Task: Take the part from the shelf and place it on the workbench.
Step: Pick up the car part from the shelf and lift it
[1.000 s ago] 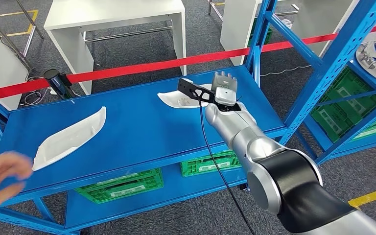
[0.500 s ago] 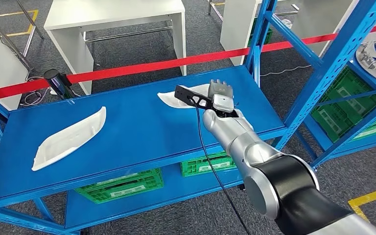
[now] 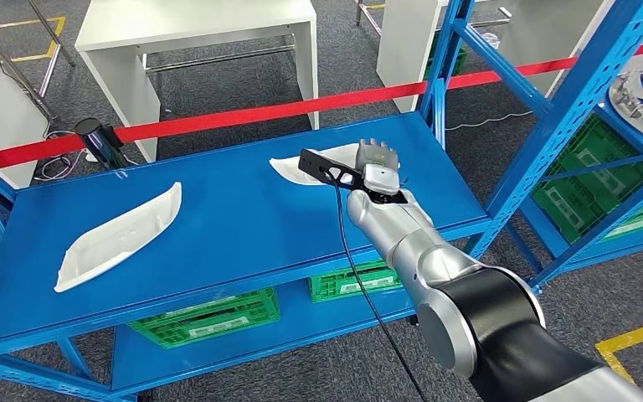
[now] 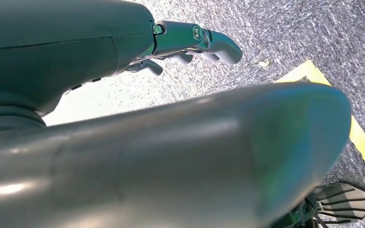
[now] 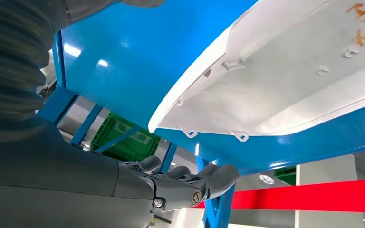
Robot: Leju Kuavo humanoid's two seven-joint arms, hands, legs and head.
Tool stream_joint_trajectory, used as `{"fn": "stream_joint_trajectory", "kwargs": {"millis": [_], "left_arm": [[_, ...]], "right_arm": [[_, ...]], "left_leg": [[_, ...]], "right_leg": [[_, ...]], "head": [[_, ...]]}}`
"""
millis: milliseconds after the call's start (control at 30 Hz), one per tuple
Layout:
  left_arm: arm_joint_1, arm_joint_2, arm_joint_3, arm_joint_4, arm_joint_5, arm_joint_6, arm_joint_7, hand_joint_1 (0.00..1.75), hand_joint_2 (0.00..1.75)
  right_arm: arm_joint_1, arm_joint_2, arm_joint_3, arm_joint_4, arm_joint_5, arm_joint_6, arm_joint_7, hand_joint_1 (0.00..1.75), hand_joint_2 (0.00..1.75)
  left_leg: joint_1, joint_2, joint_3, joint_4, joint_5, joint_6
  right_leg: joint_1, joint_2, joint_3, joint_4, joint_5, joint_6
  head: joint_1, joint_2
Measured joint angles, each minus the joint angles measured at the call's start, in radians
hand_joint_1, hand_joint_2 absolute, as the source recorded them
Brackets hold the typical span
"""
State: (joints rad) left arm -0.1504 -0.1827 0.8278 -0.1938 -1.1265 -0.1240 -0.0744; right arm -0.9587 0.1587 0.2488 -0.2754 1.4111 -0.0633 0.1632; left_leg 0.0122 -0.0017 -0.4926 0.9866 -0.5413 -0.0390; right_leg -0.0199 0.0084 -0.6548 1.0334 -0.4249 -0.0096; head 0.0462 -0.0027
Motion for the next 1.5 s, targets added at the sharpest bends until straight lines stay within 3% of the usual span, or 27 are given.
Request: {"fn": "stream_joint_trajectory", "kwargs": {"millis": [1400,1500], "left_arm": [[0.001,0.0,0.0,0.0,-0.002,0.0,0.002,0.0,0.0],[0.001,0.001,0.0,-0.001,-0.004,0.0,0.001,0.0,0.0]], "right_arm": [[0.017,0.0,-0.04,0.0,0.003,-0.009,-0.023,0.0,1.75],[0.018,0.001,-0.041,0.0,0.003,-0.009,-0.023,0.0,1.75]], "left_leg": [[0.0,0.0,0.0,0.0,0.0,0.0],[-0.002,0.0,-0.002,0.005,-0.004,0.007]], "right_leg": [[0.0,0.0,0.0,0.0,0.0,0.0],[-0.003,0.0,0.001,-0.003,0.001,0.005]], "head": [[0.0,0.0],[0.0,0.0]]}}
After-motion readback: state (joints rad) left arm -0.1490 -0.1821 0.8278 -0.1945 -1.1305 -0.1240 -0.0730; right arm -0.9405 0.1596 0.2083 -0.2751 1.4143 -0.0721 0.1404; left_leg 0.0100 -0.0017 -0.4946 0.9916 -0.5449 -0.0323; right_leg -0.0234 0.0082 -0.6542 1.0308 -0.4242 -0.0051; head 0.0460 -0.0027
